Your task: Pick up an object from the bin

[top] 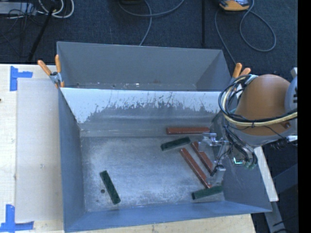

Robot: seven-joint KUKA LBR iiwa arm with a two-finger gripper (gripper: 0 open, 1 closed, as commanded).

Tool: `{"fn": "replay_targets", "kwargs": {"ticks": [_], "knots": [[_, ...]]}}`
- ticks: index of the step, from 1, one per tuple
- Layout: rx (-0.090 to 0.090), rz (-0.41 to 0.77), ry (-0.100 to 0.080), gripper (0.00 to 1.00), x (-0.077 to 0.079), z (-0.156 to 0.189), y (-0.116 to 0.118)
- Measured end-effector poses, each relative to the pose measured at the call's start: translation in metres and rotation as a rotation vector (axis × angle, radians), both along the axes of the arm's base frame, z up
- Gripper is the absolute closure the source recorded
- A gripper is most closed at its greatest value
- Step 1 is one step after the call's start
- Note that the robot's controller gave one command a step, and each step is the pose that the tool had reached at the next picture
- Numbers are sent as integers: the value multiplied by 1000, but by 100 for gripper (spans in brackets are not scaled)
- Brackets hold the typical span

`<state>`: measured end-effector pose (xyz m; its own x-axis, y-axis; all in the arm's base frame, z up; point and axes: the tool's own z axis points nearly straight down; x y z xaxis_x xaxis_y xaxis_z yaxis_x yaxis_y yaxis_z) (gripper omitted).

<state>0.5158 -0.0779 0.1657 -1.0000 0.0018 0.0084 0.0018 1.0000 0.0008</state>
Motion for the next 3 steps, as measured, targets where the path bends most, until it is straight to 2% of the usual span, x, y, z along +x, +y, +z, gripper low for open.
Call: {"fn": "replay_targets", "kwargs": {"ticks": [1,2,3], "knots": [[-2,299,-21,0,-40,-95,-31],[0,349,-11,0,-37,-65,-33],[2,375,-8,0,-37,-66,-30]]}}
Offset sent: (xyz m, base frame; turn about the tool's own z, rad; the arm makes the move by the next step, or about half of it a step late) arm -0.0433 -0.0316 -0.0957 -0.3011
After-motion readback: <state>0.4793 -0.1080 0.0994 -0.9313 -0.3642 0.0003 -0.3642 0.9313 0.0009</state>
